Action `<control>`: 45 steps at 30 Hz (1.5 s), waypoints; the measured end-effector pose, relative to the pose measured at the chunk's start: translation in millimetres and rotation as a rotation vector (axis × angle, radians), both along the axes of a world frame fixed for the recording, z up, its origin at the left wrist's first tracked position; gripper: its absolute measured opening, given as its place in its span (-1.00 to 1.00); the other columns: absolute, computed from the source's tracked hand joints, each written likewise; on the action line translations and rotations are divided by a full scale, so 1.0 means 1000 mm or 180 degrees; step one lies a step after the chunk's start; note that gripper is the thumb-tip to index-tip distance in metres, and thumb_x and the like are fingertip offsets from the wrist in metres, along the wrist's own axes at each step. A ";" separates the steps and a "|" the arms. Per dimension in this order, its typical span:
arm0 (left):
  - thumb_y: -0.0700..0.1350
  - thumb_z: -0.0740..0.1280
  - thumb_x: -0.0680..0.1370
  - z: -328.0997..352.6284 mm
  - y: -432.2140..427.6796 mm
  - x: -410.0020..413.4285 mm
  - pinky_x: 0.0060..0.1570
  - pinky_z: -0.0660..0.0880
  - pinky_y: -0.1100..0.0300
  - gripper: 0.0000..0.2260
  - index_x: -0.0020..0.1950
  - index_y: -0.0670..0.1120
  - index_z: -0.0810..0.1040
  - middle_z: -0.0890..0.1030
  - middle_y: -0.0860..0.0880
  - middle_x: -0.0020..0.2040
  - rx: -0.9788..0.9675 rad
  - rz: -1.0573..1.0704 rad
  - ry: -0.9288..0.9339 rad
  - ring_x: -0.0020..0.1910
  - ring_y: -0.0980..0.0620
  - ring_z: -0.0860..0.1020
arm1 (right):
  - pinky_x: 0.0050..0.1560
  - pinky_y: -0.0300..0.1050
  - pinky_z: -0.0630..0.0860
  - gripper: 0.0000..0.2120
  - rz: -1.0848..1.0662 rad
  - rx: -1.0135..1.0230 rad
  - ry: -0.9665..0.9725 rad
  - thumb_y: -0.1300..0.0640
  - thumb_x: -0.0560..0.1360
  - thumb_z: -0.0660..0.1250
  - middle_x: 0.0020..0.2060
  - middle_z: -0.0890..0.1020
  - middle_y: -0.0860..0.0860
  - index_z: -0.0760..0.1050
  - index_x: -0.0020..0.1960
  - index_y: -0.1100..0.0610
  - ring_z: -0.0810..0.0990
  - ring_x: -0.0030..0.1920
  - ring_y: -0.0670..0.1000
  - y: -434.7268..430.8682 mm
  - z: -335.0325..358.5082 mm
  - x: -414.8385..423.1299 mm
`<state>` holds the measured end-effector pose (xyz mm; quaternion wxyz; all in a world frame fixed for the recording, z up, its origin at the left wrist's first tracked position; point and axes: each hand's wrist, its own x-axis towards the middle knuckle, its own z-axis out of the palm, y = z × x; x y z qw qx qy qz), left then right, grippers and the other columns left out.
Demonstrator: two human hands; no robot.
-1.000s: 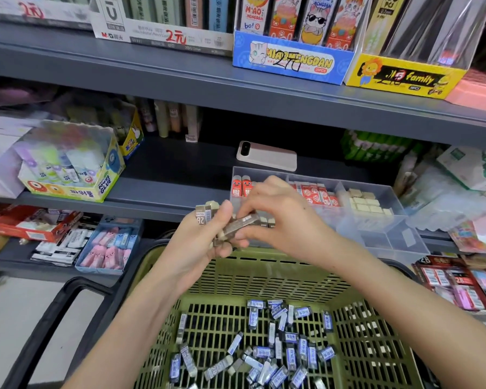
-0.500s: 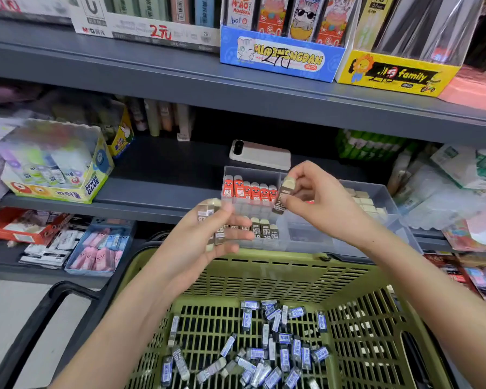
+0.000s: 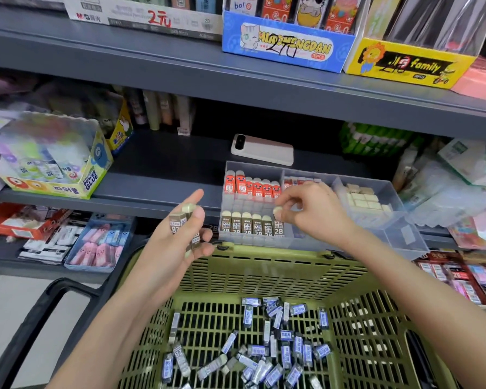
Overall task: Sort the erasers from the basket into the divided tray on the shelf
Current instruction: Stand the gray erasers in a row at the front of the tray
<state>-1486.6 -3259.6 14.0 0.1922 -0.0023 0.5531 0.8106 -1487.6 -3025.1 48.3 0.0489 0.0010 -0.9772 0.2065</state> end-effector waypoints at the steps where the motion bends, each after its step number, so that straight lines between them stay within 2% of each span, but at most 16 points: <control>1: 0.01 0.31 0.47 0.000 0.000 0.000 -0.29 0.52 0.31 -0.67 0.24 0.15 0.50 0.48 0.10 -0.35 0.0026 -0.0005 -0.0038 -0.28 0.15 0.50 | -0.05 -0.25 0.28 -0.85 -0.0001 -0.0159 -0.0130 0.09 0.39 0.46 -0.33 0.60 -0.14 0.57 -0.06 -0.01 0.48 -0.27 -0.17 0.000 0.001 -0.002; 3: -0.09 0.29 0.55 -0.001 0.000 0.001 -0.34 0.50 0.30 -0.75 0.22 0.05 0.50 0.49 0.05 -0.35 0.0030 0.0038 -0.0070 -0.31 0.12 0.51 | 0.00 -0.15 0.35 -0.81 0.0086 -0.0004 -0.0244 0.05 0.39 0.46 -0.29 0.62 -0.14 0.53 -0.02 -0.01 0.51 -0.20 -0.15 -0.001 -0.001 -0.004; 5: -0.16 0.26 0.58 0.000 0.000 0.002 -0.42 0.46 0.29 -0.82 0.18 -0.06 0.47 0.52 -0.01 -0.33 -0.0012 0.0127 -0.0033 -0.33 0.08 0.53 | 0.10 -0.13 0.28 -0.86 0.0206 0.0531 -0.0080 -0.01 0.41 0.43 -0.23 0.62 -0.14 0.57 -0.06 -0.01 0.51 -0.05 -0.07 -0.001 -0.005 -0.005; 8: -0.17 0.25 0.59 0.000 -0.001 0.003 -0.47 0.43 0.28 -0.85 0.15 -0.10 0.38 0.58 -0.08 -0.30 -0.0080 0.0138 0.0043 -0.27 0.01 0.60 | 0.02 -0.11 0.18 -0.87 0.0403 0.1080 0.0266 -0.02 0.45 0.36 -0.22 0.63 -0.11 0.64 -0.11 0.01 0.42 -0.04 -0.01 -0.001 -0.007 -0.002; 12: -0.23 0.27 0.56 0.001 -0.003 0.003 -0.45 0.47 0.27 -0.82 0.13 -0.10 0.36 0.65 -0.10 -0.26 -0.0002 0.0100 -0.0052 -0.22 -0.03 0.65 | -0.05 -0.08 0.12 -0.69 0.0829 0.2138 0.0240 -0.05 0.54 0.14 -0.11 0.62 -0.07 0.63 -0.06 0.04 0.39 0.00 0.05 -0.002 -0.015 -0.003; 15: -0.25 0.31 0.51 0.001 -0.006 0.002 -0.40 0.53 0.24 -0.88 0.02 -0.13 0.45 0.67 -0.11 -0.23 0.0031 0.0024 -0.0114 -0.17 -0.05 0.67 | -0.03 -0.07 0.14 -0.64 0.0875 0.2318 0.0112 -0.05 0.58 0.06 -0.06 0.60 -0.06 0.60 -0.01 0.06 0.37 0.03 0.05 -0.005 -0.011 -0.002; 17: -0.23 0.35 0.43 0.002 -0.007 0.001 -0.35 0.56 0.24 -0.89 -0.06 -0.15 0.50 0.67 -0.09 -0.23 0.0072 -0.0021 -0.0113 -0.15 -0.04 0.67 | -0.05 -0.08 0.18 -0.68 0.0706 0.1802 0.0413 -0.01 0.58 0.12 -0.11 0.63 -0.05 0.63 -0.03 0.08 0.41 -0.02 0.06 -0.010 -0.004 0.001; 19: -0.20 0.35 0.37 0.002 -0.007 0.000 -0.31 0.58 0.24 -0.87 -0.10 -0.16 0.54 0.67 -0.08 -0.22 0.0113 -0.0059 -0.0112 -0.16 -0.02 0.67 | -0.07 -0.12 0.28 -0.77 0.0511 0.0446 0.0490 -0.01 0.55 0.25 -0.16 0.65 -0.09 0.64 -0.01 0.05 0.49 -0.08 0.04 -0.023 0.005 0.005; 21: -0.19 0.35 0.38 0.003 -0.007 0.000 -0.30 0.58 0.24 -0.85 -0.08 -0.18 0.56 0.67 -0.09 -0.22 0.0142 -0.0129 -0.0075 -0.17 -0.01 0.67 | -0.04 -0.14 0.42 -0.79 0.0558 -0.0766 0.0029 -0.01 0.49 0.33 -0.16 0.64 -0.12 0.62 0.07 0.03 0.54 -0.09 -0.02 -0.042 0.014 0.008; 24: -0.17 0.35 0.40 0.004 -0.007 0.001 -0.34 0.55 0.27 -0.84 -0.05 -0.18 0.60 0.67 -0.12 -0.19 0.0121 -0.0301 0.0088 -0.16 0.00 0.66 | -0.03 -0.11 0.49 -0.81 0.0682 -0.1321 -0.0358 0.04 0.45 0.40 -0.18 0.65 -0.06 0.60 0.04 0.06 0.55 -0.13 -0.03 -0.067 0.017 0.012; 27: -0.17 0.37 0.39 0.005 -0.008 0.001 -0.41 0.51 0.29 -0.85 -0.07 -0.12 0.65 0.68 -0.11 -0.15 0.0122 -0.0330 0.0171 -0.14 -0.01 0.66 | -0.20 -0.26 0.43 -0.91 0.0727 -0.1608 -0.0250 0.14 0.47 0.40 -0.23 0.64 -0.03 0.61 -0.07 0.14 0.51 -0.24 -0.11 -0.077 0.017 0.012; 31: -0.10 0.39 0.37 0.004 -0.010 -0.003 -0.54 0.34 0.36 -0.73 0.06 -0.05 0.63 0.63 -0.05 -0.25 0.0085 -0.0109 0.0107 -0.32 0.09 0.57 | -0.21 -0.22 0.53 -0.93 0.0026 -0.2955 -0.0266 0.29 0.52 0.30 -0.26 0.63 0.15 0.54 -0.14 0.23 0.59 -0.27 -0.03 -0.064 0.025 -0.003; 34: -0.04 0.38 0.38 0.003 -0.012 -0.006 -0.55 0.28 0.35 -0.70 0.08 -0.10 0.58 0.50 0.00 -0.35 0.0102 0.0192 0.0008 -0.40 0.14 0.44 | -0.21 -0.16 0.60 -0.89 -0.0371 -0.2634 -0.0435 0.31 0.53 0.26 -0.35 0.60 0.12 0.49 -0.16 0.22 0.59 -0.35 0.01 -0.047 0.023 -0.017; 38: 0.06 0.24 0.52 0.003 -0.014 -0.009 -0.45 0.40 0.29 -0.65 0.11 -0.19 0.53 0.53 -0.04 -0.32 0.0516 0.0300 -0.0309 -0.34 0.08 0.48 | -0.20 -0.07 0.62 -0.98 -0.0340 -0.1892 -0.0859 0.25 0.51 0.33 -0.39 0.60 0.11 0.51 -0.08 0.21 0.59 -0.40 0.01 -0.056 0.000 -0.018; 41: -0.05 0.10 0.63 0.002 -0.014 -0.010 -0.39 0.45 0.25 -0.67 0.20 -0.23 0.51 0.54 -0.04 -0.29 0.0727 0.0273 -0.0462 -0.29 0.08 0.49 | -0.21 -0.04 0.62 -0.91 -0.0498 -0.2032 -0.0798 0.25 0.50 0.35 -0.38 0.59 0.11 0.46 -0.02 0.21 0.59 -0.43 0.01 -0.067 -0.014 -0.018; 45: -0.21 0.12 0.61 0.001 -0.014 -0.010 -0.38 0.44 0.24 -0.73 0.18 -0.25 0.55 0.50 -0.06 -0.27 0.0817 0.0306 -0.0502 -0.23 0.05 0.44 | -0.13 0.05 0.63 -0.83 -0.0575 -0.1797 -0.0601 0.28 0.48 0.37 -0.41 0.59 0.04 0.48 -0.24 0.09 0.60 -0.43 -0.01 -0.075 -0.022 -0.019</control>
